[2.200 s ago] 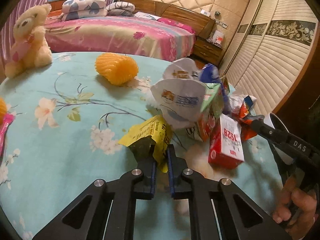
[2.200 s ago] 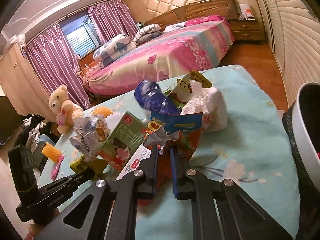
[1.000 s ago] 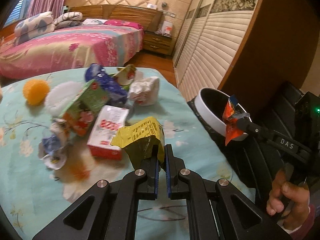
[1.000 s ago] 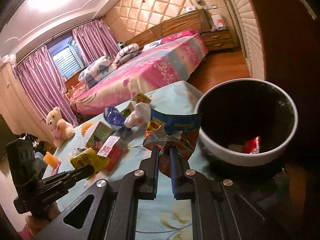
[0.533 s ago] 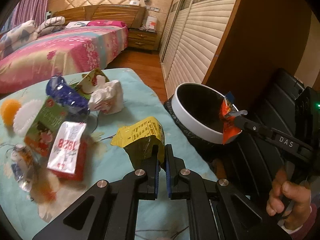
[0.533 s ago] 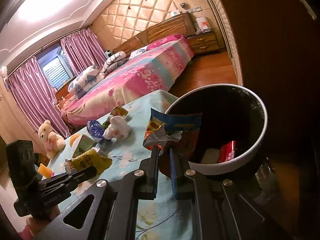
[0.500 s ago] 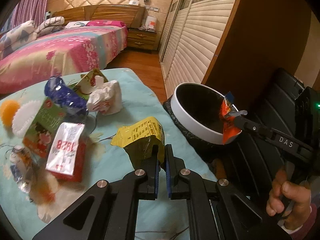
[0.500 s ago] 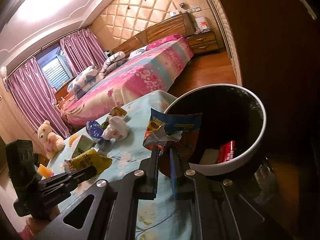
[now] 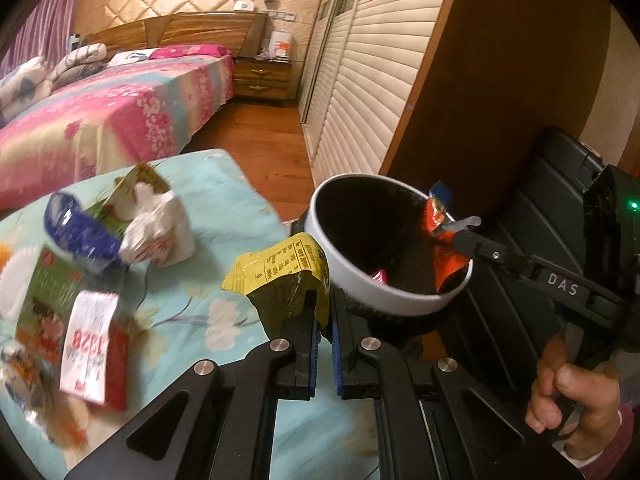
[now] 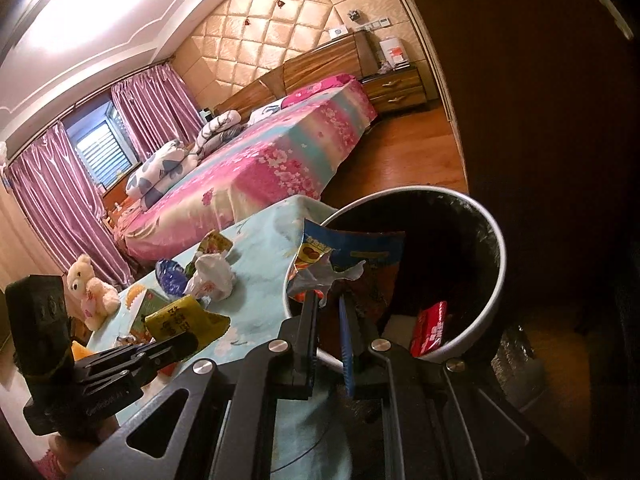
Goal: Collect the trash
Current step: 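Carry both items to the black bin and open both tools to drop them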
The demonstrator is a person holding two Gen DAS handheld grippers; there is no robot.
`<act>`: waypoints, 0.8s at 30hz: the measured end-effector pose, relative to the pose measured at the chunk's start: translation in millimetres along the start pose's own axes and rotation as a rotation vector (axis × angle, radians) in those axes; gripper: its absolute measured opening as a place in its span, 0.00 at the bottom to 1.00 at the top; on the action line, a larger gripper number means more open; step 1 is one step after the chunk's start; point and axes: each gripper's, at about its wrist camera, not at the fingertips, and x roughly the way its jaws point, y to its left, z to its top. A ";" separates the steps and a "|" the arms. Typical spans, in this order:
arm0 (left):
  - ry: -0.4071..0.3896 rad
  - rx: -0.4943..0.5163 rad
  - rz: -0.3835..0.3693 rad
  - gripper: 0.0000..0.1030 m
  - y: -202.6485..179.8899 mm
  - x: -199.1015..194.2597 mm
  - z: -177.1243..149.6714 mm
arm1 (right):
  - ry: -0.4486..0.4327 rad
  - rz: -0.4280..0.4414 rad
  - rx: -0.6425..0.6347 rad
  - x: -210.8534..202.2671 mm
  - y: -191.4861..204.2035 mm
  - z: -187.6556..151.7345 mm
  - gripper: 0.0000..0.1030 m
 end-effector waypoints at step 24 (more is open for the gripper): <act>0.099 0.048 -0.066 0.04 -27.6 92.0 55.8 | 0.078 -0.038 0.084 33.5 -53.4 18.3 0.10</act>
